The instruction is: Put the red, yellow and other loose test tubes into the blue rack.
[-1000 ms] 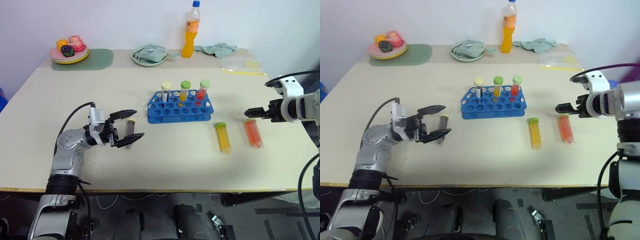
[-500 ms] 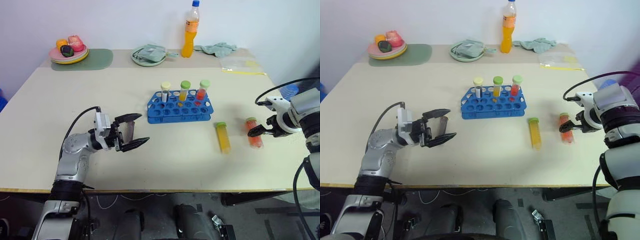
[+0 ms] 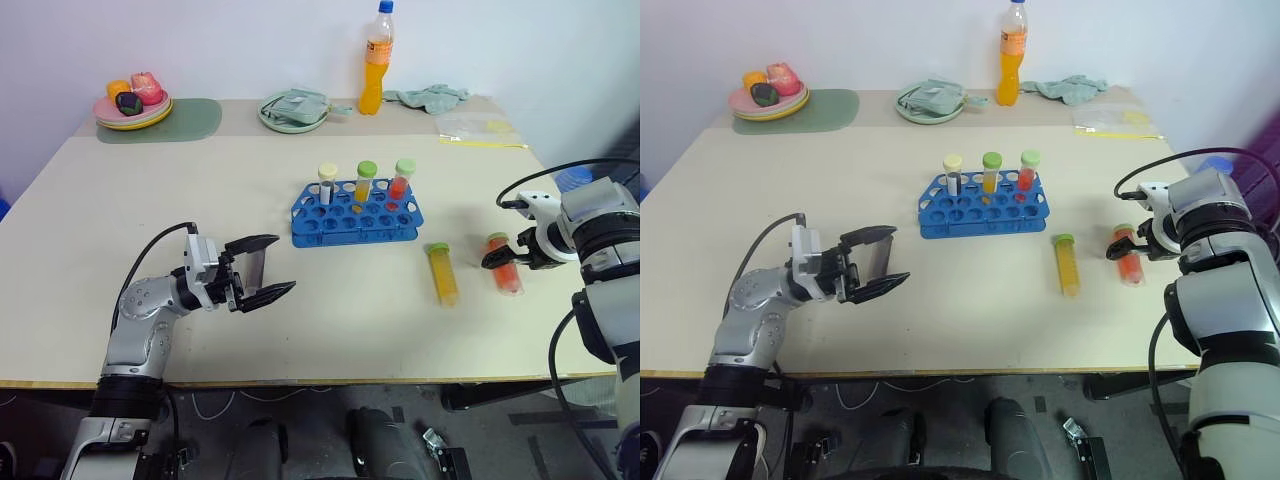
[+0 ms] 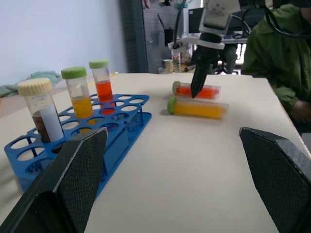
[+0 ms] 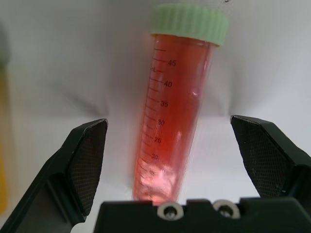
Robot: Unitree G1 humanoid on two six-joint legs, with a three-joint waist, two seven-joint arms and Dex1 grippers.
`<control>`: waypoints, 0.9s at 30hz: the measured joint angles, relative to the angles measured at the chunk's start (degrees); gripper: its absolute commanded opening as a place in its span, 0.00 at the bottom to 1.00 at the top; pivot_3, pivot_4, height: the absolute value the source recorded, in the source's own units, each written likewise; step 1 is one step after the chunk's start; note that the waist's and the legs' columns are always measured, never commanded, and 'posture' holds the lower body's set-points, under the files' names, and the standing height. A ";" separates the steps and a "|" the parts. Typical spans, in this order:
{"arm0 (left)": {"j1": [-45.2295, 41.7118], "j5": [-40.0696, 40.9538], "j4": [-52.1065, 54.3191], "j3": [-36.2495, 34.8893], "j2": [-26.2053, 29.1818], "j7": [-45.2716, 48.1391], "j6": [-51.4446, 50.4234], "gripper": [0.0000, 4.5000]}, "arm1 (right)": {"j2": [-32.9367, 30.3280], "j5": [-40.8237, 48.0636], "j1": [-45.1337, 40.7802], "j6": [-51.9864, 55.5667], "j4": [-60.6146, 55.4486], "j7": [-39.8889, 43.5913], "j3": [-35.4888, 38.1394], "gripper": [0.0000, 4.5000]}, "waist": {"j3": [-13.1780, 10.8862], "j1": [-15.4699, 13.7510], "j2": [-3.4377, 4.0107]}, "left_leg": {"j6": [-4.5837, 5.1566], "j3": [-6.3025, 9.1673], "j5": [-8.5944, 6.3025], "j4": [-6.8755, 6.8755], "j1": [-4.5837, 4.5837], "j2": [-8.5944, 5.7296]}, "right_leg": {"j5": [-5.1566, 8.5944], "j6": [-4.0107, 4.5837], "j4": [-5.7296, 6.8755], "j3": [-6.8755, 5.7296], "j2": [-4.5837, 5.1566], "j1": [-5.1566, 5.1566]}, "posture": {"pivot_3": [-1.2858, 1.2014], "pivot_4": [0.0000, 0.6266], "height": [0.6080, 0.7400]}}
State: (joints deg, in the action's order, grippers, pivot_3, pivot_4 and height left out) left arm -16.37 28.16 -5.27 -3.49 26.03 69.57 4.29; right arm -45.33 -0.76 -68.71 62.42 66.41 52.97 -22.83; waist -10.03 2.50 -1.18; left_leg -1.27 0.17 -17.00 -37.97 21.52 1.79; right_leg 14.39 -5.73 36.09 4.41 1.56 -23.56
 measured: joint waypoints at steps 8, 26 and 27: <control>0.15 0.00 0.21 0.00 0.04 0.06 0.00 1.00 | 0.68 -1.60 0.01 -1.16 1.51 -1.59 3.87 0.26 | 0.00 0.10 0.01 | 0.00 0.01 0.00 0.00 -0.02 0.00 | 0.00 0.00 0.00 0.00 -0.02 0.00 | 0.52 0.24 1.00; -0.49 -0.01 -1.49 -0.19 0.03 0.87 1.28 1.00 | -5.29 10.03 14.69 -2.93 -35.48 14.65 20.03 0.26 | -0.06 -0.13 0.23 | 0.00 0.16 0.00 0.02 -0.01 0.01 | -0.02 -0.06 -0.03 -0.09 -0.01 0.09 | 0.52 0.24 1.00; -0.58 -0.01 -1.67 -0.21 0.05 0.99 1.36 1.00 | -4.79 11.95 17.19 -2.57 -39.50 13.43 23.59 0.26 | -0.06 -0.17 0.22 | 0.00 0.17 0.00 0.00 -0.01 0.01 | -0.02 -0.06 -0.03 -0.10 -0.01 0.10 | 0.52 0.24 1.00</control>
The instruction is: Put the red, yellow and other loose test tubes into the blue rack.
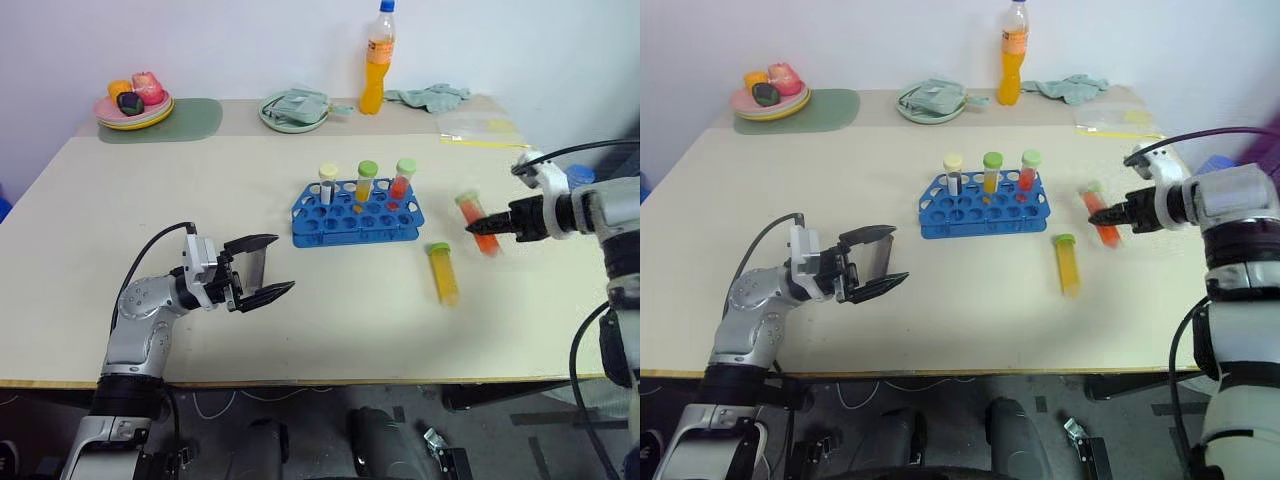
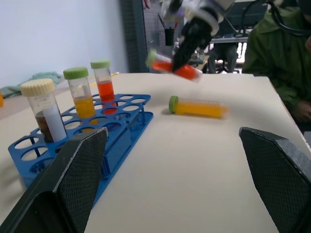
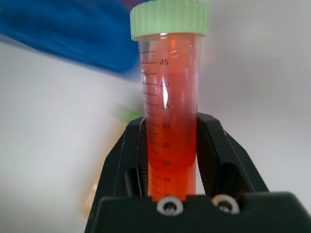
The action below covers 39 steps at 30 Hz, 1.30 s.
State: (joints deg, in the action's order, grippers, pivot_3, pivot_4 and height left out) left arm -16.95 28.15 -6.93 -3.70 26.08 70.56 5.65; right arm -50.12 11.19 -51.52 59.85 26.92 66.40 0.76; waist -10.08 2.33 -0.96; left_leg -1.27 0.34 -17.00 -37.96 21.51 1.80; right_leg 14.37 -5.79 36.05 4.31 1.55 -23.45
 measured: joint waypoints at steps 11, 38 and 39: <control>-5.02 -0.18 -6.95 -0.67 0.87 1.02 2.81 1.00 | 33.59 9.39 22.57 -24.32 -37.15 -29.00 19.29 0.26 | 0.06 0.21 -0.06 | 0.00 0.04 0.00 0.00 -0.03 0.01 | 0.00 -0.01 0.08 0.00 -0.05 -0.01 | 0.52 0.24 1.00; -3.96 -0.28 -7.34 -1.89 3.03 1.65 3.61 1.00 | 35.48 -8.70 20.78 -64.17 -7.34 -44.75 3.57 0.26 | 0.06 0.24 -0.05 | 0.00 0.03 0.01 0.03 -0.06 0.01 | 0.00 0.03 0.08 -0.01 0.01 0.01 | 0.52 0.24 1.00; -4.01 -0.28 -7.34 -1.89 3.03 1.65 3.61 1.00 | 35.46 -8.73 20.76 -64.37 -7.15 -45.00 3.58 0.26 | 0.06 0.24 -0.05 | 0.00 0.03 0.01 0.04 -0.06 0.01 | 0.00 0.02 0.07 -0.01 0.01 0.01 | 0.52 0.24 1.00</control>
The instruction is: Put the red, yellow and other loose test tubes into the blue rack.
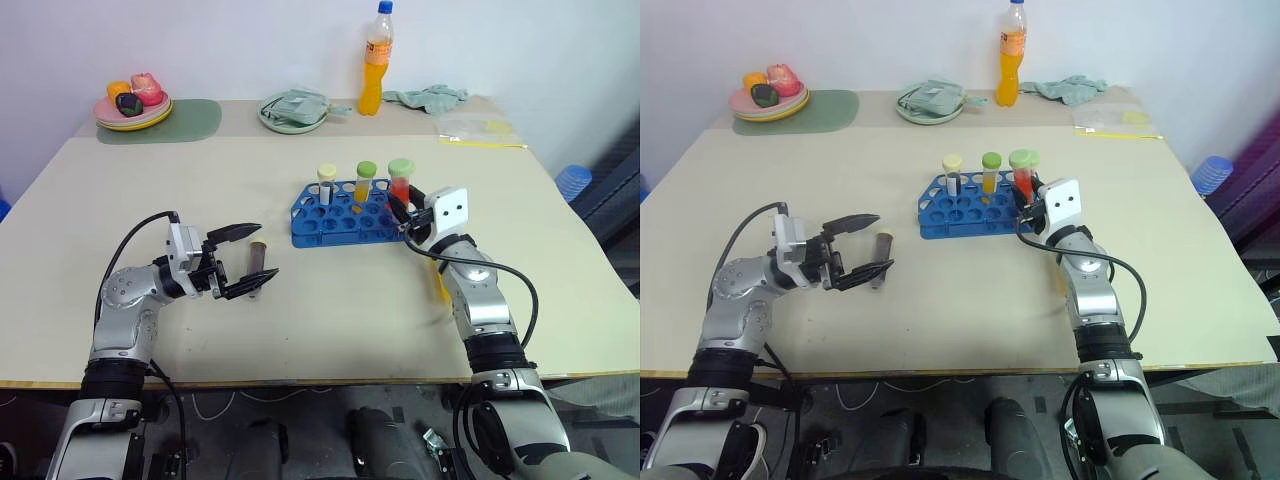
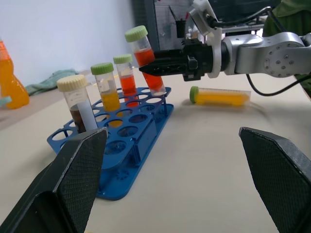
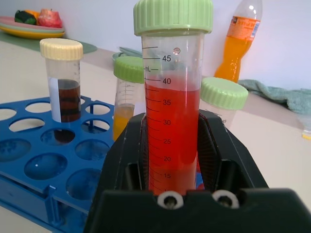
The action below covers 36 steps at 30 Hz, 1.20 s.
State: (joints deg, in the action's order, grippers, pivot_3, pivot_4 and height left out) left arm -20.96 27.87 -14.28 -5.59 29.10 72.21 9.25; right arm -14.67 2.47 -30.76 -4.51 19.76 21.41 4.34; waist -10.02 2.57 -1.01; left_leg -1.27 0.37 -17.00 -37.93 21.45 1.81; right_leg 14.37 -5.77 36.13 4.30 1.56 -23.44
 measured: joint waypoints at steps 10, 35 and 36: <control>-0.19 0.00 -0.02 -0.01 0.33 0.06 -0.21 1.00 | -1.15 0.07 -0.41 -2.01 2.69 -0.27 0.27 0.26 | 0.00 0.00 0.00 | 0.00 0.00 0.00 0.00 0.00 0.00 | 0.00 0.00 0.00 0.01 0.00 0.01 | 0.52 0.24 1.00; -0.05 0.03 2.94 -0.04 1.37 -1.45 -1.50 1.00 | 2.61 11.20 -0.82 5.09 3.76 1.73 4.43 0.75 | 0.00 0.13 0.00 | 0.00 0.00 0.00 0.02 -0.02 0.03 | 0.00 0.00 0.01 0.01 -0.01 0.00 | 0.52 0.24 1.00; -0.05 0.03 3.17 -0.04 1.37 -1.47 -1.50 1.00 | 2.65 11.67 -0.78 5.35 3.52 2.13 4.42 0.86 | 0.00 0.09 0.00 | 0.00 0.00 0.00 0.02 -0.02 0.03 | 0.00 0.00 0.01 0.01 -0.01 0.00 | 0.52 0.24 1.00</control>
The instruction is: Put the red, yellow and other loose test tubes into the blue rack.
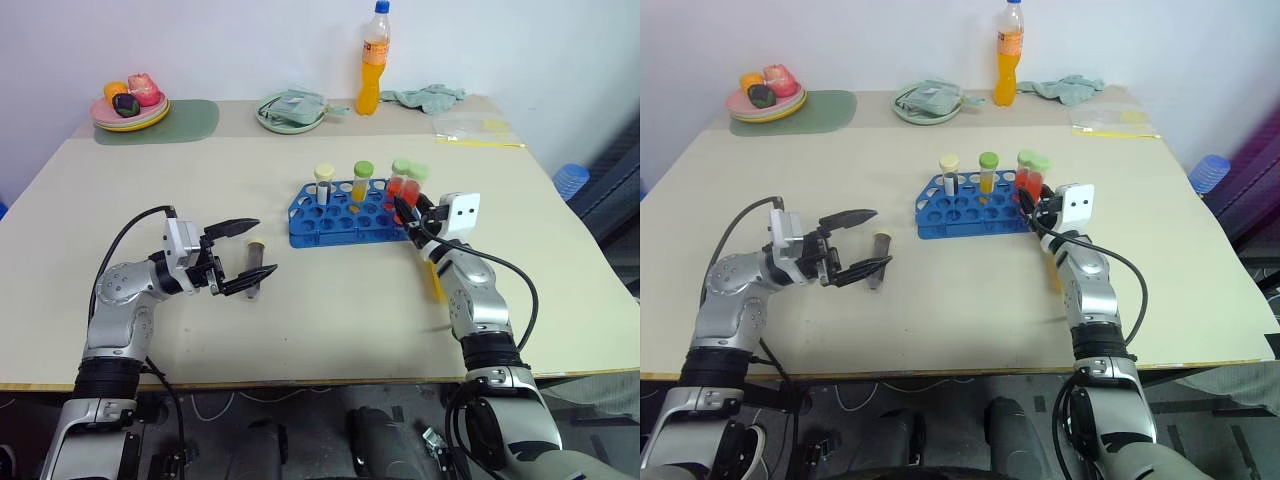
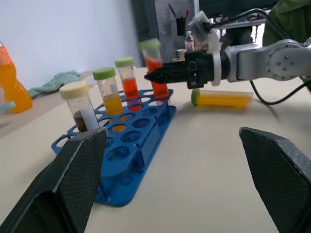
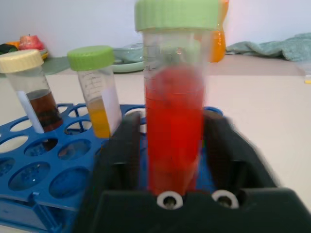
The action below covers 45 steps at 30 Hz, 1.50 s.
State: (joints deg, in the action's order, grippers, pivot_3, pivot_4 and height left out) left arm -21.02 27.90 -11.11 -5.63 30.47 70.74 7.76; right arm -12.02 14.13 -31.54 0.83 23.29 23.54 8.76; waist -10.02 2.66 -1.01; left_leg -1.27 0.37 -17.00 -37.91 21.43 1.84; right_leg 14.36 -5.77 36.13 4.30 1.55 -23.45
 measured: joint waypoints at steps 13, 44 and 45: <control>1.20 -0.14 1.15 0.35 -0.29 -0.69 -0.06 1.00 | -15.06 6.04 12.73 19.49 -27.71 8.92 -1.24 0.99 | 0.00 -0.37 0.00 | 0.00 0.01 0.00 0.00 0.05 -0.03 | 0.09 0.15 -0.08 -0.01 0.09 0.02 | 0.52 0.24 1.00; 2.33 -1.63 2.80 2.52 -4.31 -2.95 0.45 1.00 | -39.45 38.72 -24.27 91.34 -4.05 -13.56 -21.87 0.99 | 0.01 -0.24 -0.04 | 0.05 -0.11 -0.02 -0.06 0.94 -0.01 | 0.00 0.05 -0.32 0.12 0.11 -0.78 | 0.52 0.24 1.00; 2.90 -1.63 3.27 2.49 -4.29 -3.37 0.43 1.00 | -38.97 39.13 -24.71 91.34 -3.79 -15.67 -21.76 0.99 | 0.01 -0.23 -0.04 | 0.05 -0.12 -0.02 -0.07 0.95 -0.01 | 0.00 0.05 -0.28 0.12 0.11 -0.81 | 0.52 0.24 1.00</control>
State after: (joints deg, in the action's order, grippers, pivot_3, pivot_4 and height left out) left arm -18.12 26.27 -7.83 -3.14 26.18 67.37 8.19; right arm -50.99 53.26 -56.25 92.18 19.50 7.87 -13.00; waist -10.02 2.43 -1.04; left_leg -1.22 0.25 -17.02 -37.97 22.37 1.83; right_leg 14.36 -5.72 35.85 4.43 1.66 -24.25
